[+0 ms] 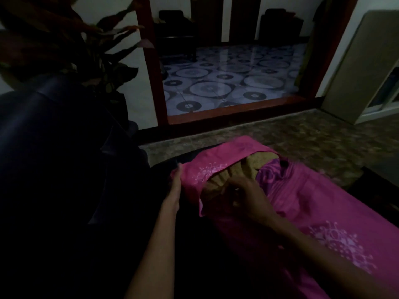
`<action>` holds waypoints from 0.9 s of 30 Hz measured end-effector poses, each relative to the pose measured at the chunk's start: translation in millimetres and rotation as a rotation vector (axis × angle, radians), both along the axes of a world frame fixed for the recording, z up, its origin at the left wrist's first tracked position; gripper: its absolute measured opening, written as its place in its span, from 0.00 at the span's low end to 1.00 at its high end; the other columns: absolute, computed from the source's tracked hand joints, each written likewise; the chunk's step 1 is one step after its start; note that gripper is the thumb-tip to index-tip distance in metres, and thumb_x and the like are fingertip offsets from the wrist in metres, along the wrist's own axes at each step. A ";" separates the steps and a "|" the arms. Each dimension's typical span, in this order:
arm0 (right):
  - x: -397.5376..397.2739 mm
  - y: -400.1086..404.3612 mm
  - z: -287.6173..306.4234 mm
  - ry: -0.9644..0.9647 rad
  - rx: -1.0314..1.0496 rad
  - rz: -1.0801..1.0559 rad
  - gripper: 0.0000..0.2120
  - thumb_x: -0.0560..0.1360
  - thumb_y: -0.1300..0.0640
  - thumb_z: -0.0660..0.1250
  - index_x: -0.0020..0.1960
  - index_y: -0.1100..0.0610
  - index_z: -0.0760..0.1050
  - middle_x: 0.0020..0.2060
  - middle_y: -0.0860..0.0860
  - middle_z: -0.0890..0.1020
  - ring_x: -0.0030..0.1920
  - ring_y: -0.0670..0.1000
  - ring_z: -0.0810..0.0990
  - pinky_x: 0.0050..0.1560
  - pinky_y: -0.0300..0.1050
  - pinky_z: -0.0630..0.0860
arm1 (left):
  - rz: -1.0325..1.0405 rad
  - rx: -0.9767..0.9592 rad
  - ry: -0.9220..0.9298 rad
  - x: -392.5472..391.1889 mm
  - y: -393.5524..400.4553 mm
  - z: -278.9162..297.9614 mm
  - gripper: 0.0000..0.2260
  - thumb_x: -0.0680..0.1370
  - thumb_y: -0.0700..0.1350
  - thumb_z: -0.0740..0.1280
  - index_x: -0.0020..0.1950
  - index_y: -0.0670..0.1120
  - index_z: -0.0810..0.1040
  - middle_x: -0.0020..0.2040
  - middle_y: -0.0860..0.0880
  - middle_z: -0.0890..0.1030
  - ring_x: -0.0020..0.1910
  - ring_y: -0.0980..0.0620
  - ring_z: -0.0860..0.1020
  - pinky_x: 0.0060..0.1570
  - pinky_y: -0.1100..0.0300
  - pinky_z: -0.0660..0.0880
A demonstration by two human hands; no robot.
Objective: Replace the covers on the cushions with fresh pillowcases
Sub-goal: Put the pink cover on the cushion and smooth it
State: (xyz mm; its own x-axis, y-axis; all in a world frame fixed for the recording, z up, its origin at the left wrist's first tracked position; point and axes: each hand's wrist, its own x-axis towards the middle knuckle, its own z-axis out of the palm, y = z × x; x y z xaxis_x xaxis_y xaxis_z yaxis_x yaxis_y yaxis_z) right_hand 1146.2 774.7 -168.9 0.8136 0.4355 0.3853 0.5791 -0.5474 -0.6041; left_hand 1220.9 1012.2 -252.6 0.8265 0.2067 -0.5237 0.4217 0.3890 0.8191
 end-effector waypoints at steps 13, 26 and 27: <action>8.7 -3.1 -0.4 -0.146 -0.216 -0.153 0.13 0.70 0.51 0.69 0.54 0.49 0.81 0.52 0.47 0.82 0.54 0.54 0.79 0.53 0.53 0.73 | 0.296 0.391 -0.010 -0.1 -10.8 23.8 0.41 0.78 0.61 0.68 0.78 0.35 0.58 0.76 0.35 0.65 0.74 0.38 0.66 0.73 0.48 0.65; 35.1 -42.6 6.6 0.049 -0.588 -0.422 0.43 0.69 0.26 0.41 0.79 0.42 0.62 0.80 0.45 0.59 0.80 0.53 0.58 0.76 0.59 0.55 | -0.230 1.068 -0.319 14.6 -50.8 45.2 0.30 0.77 0.67 0.63 0.76 0.55 0.70 0.81 0.49 0.59 0.80 0.44 0.51 0.77 0.45 0.47; 39.4 -49.9 7.7 0.029 -0.611 -0.467 0.42 0.70 0.26 0.41 0.78 0.41 0.62 0.80 0.45 0.60 0.80 0.54 0.58 0.77 0.60 0.54 | -0.291 0.965 -0.409 16.6 -60.8 55.7 0.30 0.76 0.65 0.67 0.75 0.54 0.71 0.78 0.51 0.65 0.78 0.48 0.60 0.76 0.50 0.56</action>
